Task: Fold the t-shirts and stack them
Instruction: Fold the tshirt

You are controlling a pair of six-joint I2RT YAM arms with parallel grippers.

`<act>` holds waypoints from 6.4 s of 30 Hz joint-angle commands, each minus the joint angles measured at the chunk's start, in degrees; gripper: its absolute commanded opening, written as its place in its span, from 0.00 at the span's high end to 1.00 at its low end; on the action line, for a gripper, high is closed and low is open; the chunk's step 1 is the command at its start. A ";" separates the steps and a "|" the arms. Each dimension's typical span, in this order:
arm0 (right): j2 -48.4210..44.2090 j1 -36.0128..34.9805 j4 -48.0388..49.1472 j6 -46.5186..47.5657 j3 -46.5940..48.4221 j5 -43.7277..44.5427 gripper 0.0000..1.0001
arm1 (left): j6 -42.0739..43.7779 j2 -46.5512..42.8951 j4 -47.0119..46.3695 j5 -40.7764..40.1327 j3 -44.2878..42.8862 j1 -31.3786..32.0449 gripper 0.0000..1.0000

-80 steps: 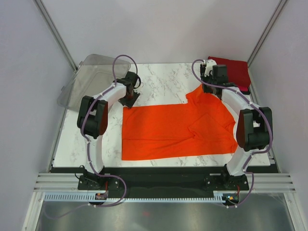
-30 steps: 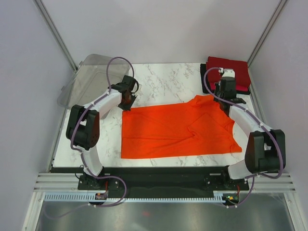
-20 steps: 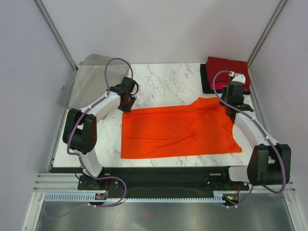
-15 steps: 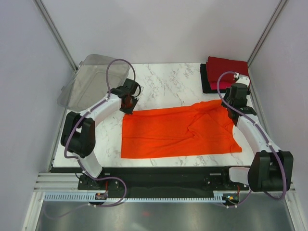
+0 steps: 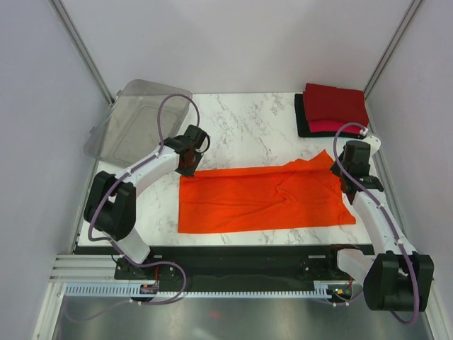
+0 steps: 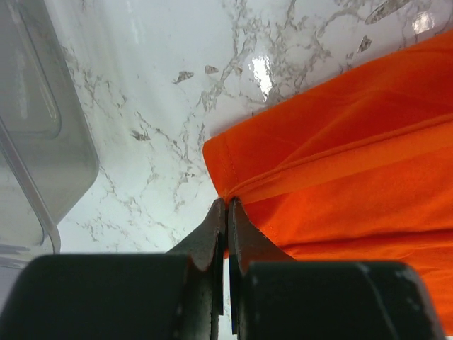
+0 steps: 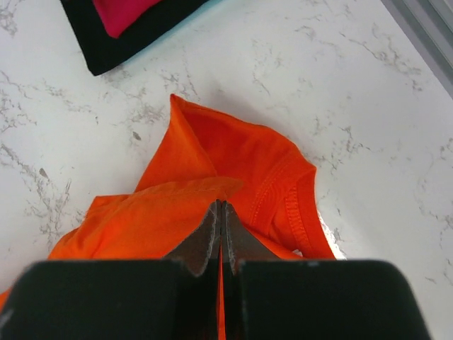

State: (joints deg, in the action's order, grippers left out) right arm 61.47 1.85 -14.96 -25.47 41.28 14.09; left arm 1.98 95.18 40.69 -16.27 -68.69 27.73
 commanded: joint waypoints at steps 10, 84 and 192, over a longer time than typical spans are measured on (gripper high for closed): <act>-6.63 2.72 -5.96 -7.48 -1.81 3.49 1.00 | -7.16 -5.97 1.85 -5.25 4.43 1.54 0.98; 31.69 4.74 -5.96 8.86 17.17 -14.71 0.87 | -22.98 15.73 5.90 6.08 -8.13 -6.37 0.56; 26.86 7.56 -12.29 -6.34 8.65 -10.05 0.76 | -25.27 6.16 1.59 15.30 -3.74 -11.47 0.42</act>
State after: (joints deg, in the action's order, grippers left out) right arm 88.58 9.58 -28.99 -31.46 50.04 2.15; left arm -21.41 100.75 44.45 -2.76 -71.50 16.56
